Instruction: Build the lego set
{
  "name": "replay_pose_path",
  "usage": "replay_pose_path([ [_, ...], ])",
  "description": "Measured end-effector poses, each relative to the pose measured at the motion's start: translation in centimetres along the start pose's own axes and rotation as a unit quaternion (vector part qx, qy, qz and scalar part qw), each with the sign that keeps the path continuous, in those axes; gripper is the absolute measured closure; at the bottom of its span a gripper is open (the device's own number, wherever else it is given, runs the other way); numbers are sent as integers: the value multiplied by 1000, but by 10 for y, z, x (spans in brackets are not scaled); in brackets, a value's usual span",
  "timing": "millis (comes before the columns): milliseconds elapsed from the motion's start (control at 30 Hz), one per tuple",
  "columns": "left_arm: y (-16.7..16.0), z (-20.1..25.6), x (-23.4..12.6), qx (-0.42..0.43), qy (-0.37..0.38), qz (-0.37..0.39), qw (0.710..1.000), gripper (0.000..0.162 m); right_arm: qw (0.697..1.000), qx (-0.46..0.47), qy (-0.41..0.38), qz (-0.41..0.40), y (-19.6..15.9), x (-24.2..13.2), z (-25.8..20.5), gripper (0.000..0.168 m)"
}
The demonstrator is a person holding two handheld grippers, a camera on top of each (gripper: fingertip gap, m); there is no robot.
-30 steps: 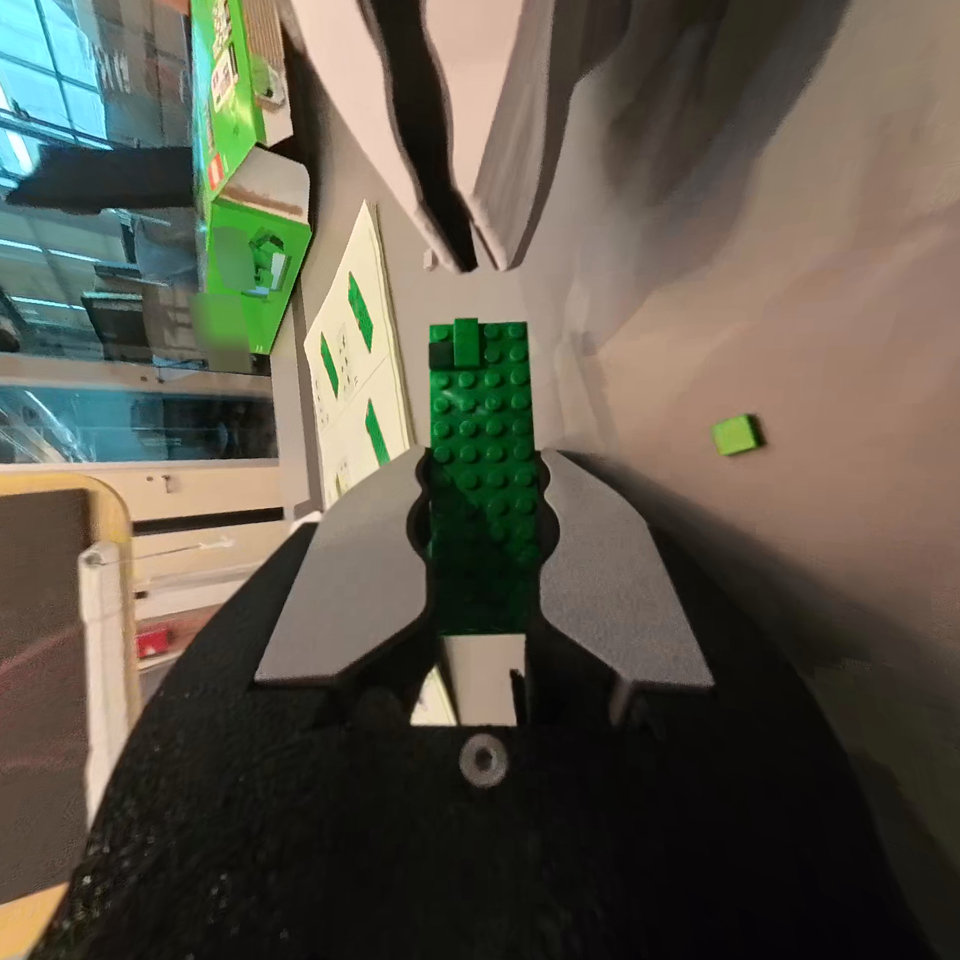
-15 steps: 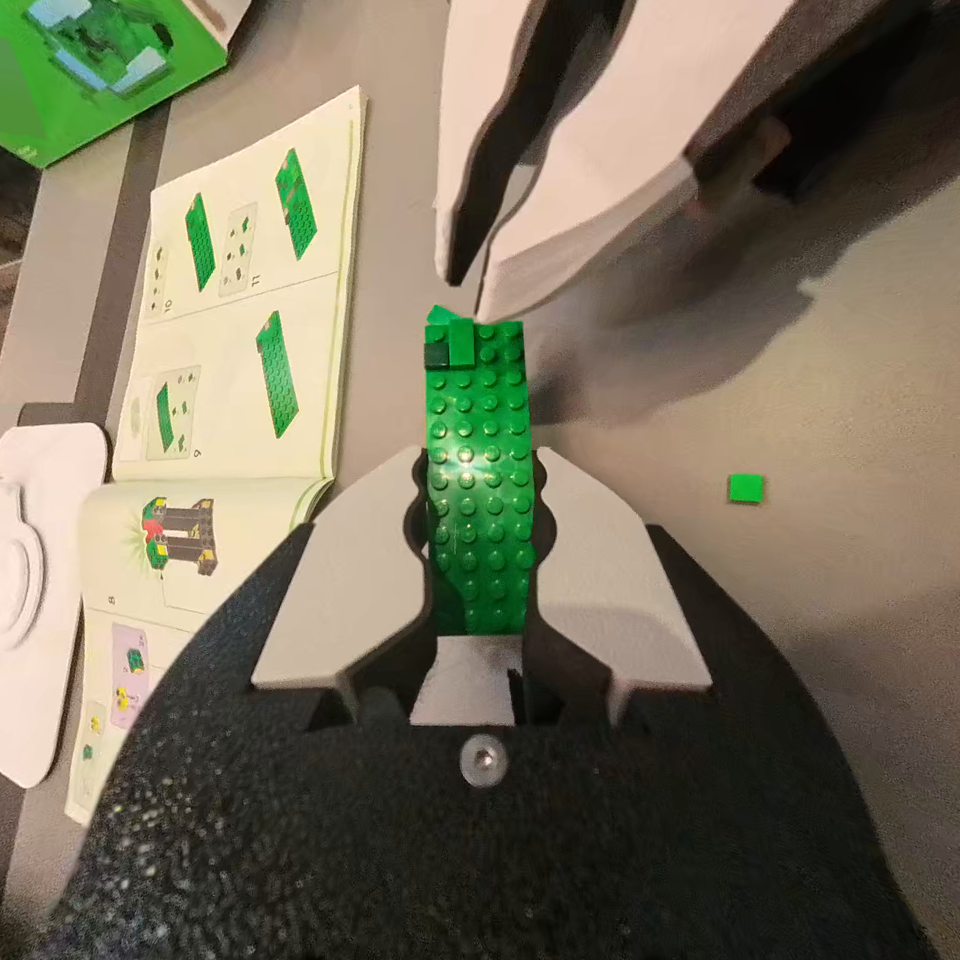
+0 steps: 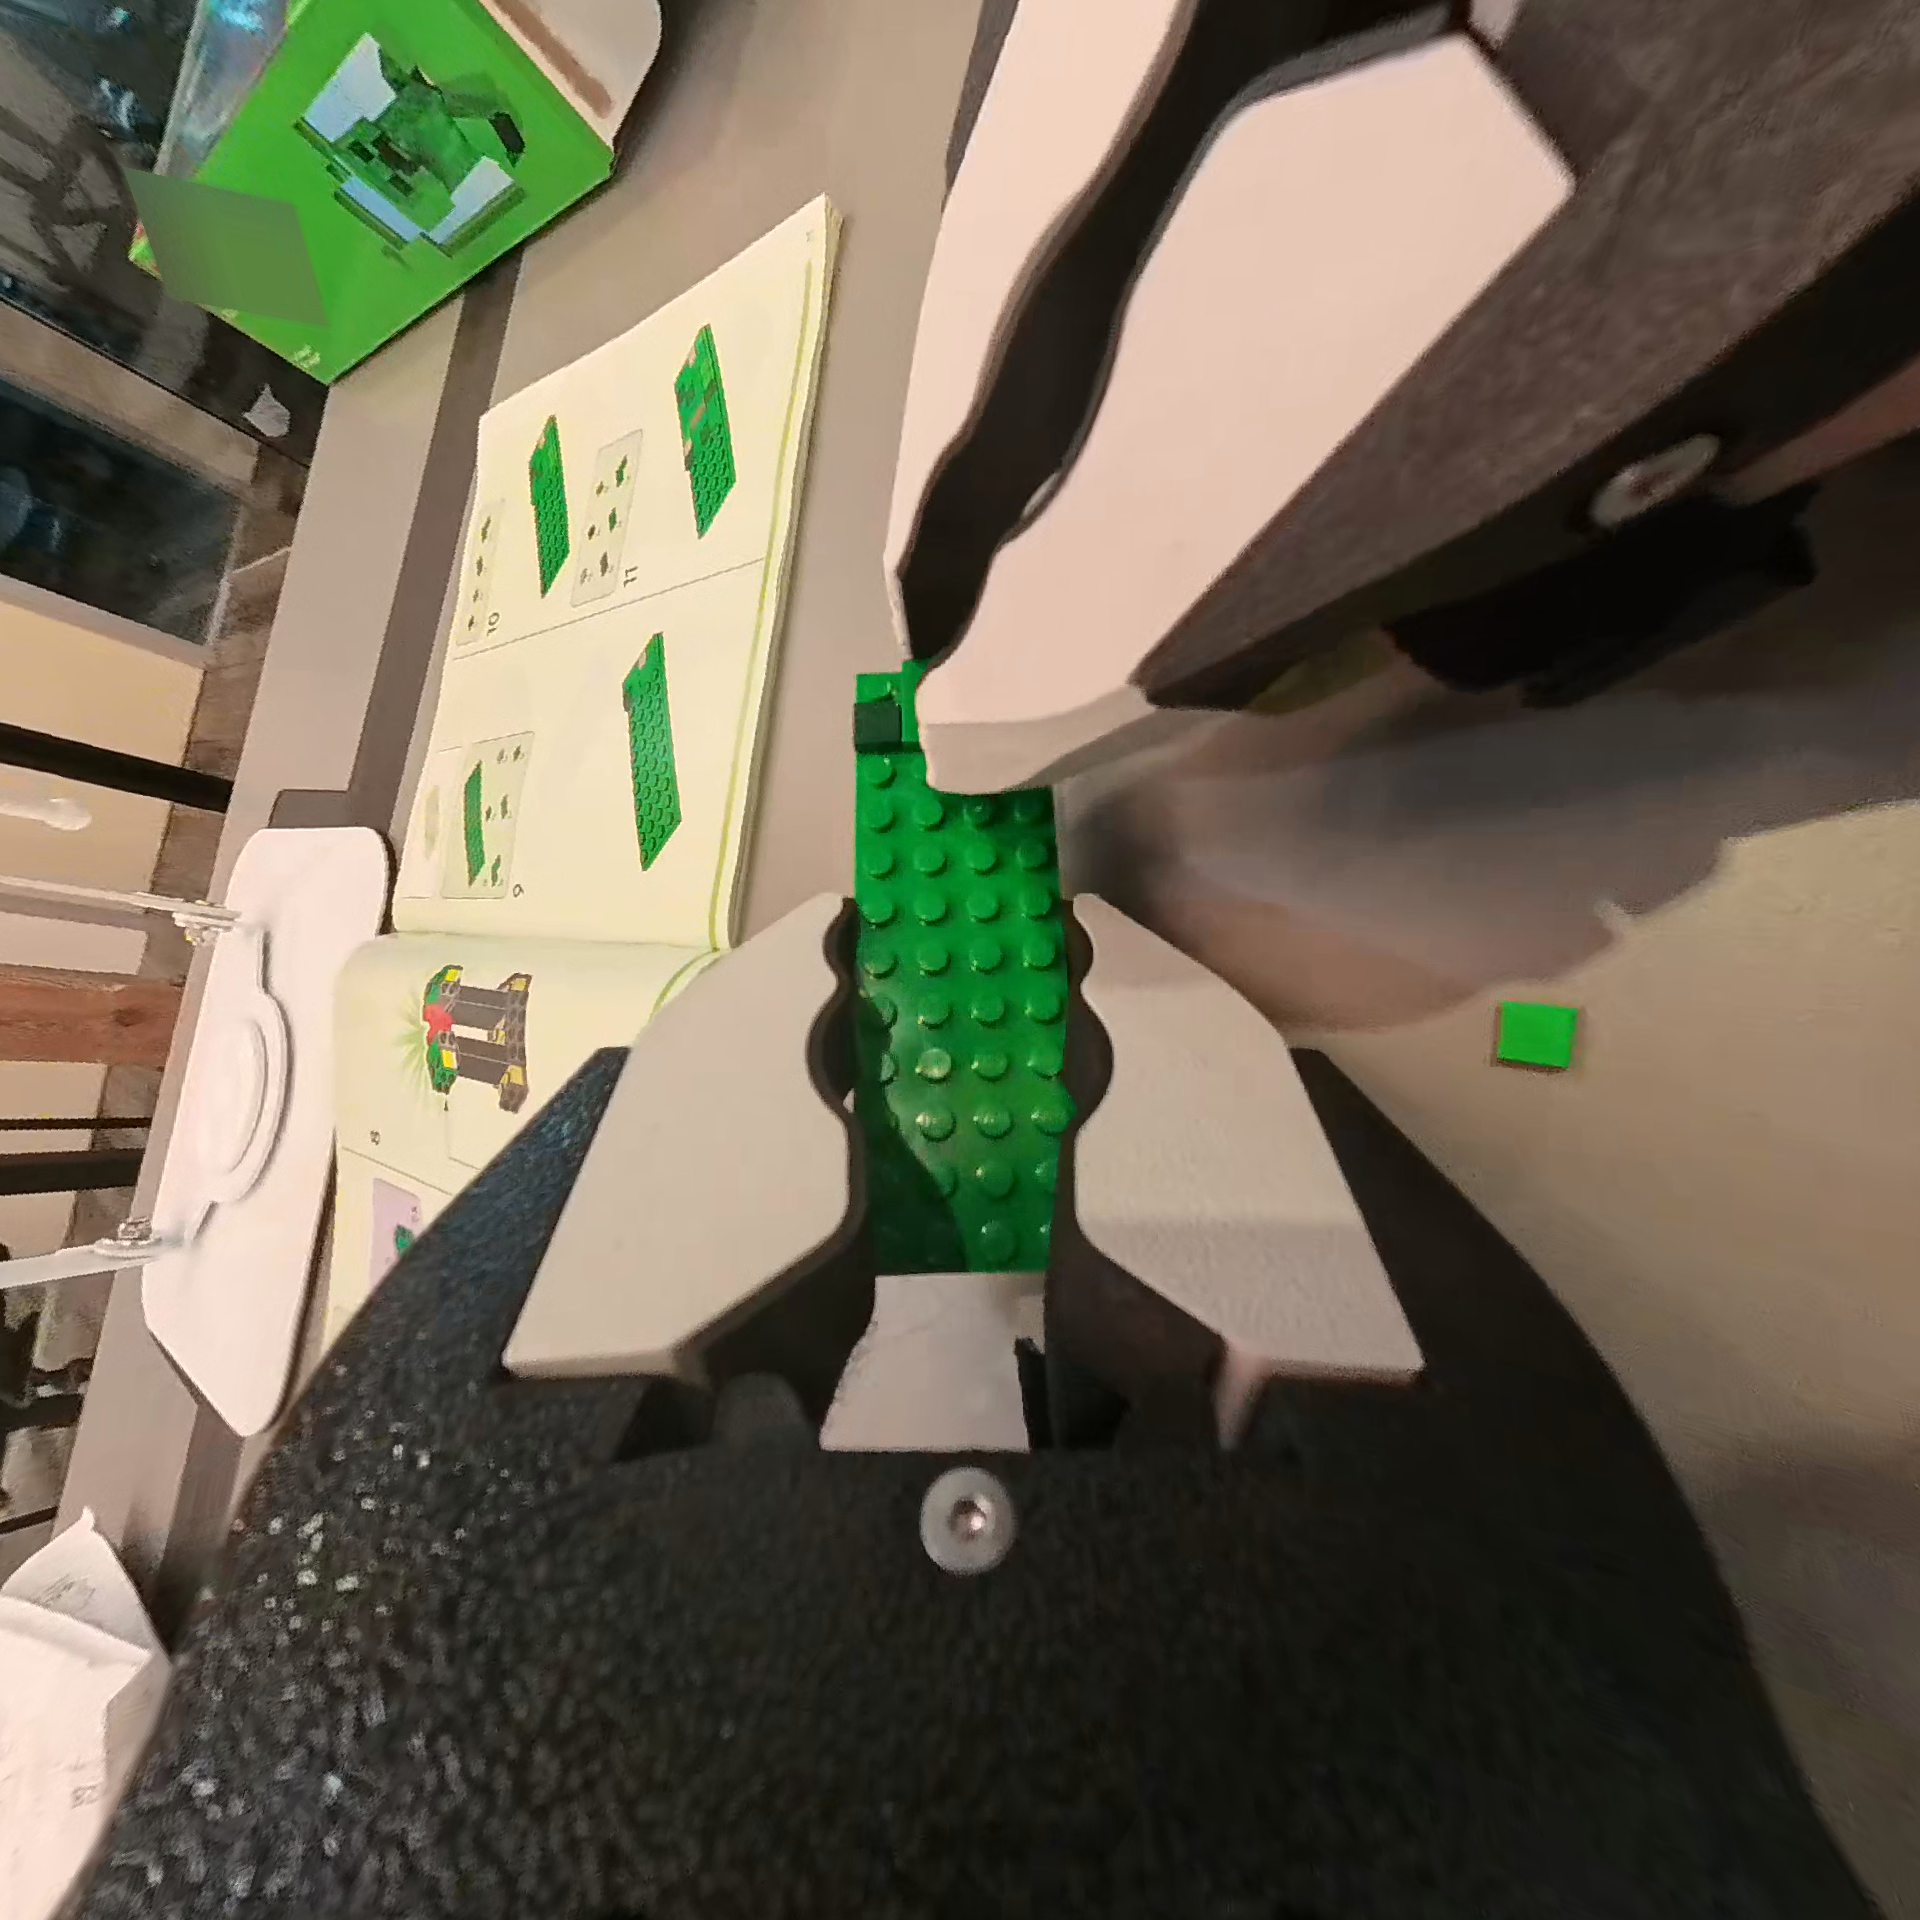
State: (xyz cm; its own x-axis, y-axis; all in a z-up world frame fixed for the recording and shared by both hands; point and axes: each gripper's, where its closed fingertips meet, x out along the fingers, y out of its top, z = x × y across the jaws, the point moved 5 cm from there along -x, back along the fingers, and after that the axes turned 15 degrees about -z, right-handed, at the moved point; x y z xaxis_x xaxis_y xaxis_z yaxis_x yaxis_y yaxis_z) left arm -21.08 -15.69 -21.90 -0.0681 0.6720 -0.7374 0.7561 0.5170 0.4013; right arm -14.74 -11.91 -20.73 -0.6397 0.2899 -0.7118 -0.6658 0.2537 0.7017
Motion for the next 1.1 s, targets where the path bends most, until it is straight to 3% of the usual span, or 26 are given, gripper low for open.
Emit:
replay_pose_path([
  [500, -2, 0, -1, 40, 32, 17, 999, 126, 995, 60, 80, -6, -1, 1, 6, 153],
  [567, -3, 0, -1, 41, 32, 19, 998, 126, 991, 78, 111, -5, -2, 1, 8, 154],
  [600, -4, 0, -2, 41, 31, 21, 998, 127, 988, 95, 118, 8, -1, -1, 15, 168],
  [700, -5, -1, -2, 34, 22, 26, 999, 126, 962, 153, 227, 9, -3, -1, 20, 168],
  [833, -6, -2, 0, 13, 4, 35, 999, 126, 973, 105, 203, 35, -1, -7, 17, 167],
  [1000, -8, -4, 2, 5, -40, 63, 997, 126, 984, -15, 173, 33, 1, -9, -3, 147],
  [1100, -11, -4, 0, 25, -127, 82, 988, 126, 978, -81, 172, 83, 3, -20, -7, 141],
])
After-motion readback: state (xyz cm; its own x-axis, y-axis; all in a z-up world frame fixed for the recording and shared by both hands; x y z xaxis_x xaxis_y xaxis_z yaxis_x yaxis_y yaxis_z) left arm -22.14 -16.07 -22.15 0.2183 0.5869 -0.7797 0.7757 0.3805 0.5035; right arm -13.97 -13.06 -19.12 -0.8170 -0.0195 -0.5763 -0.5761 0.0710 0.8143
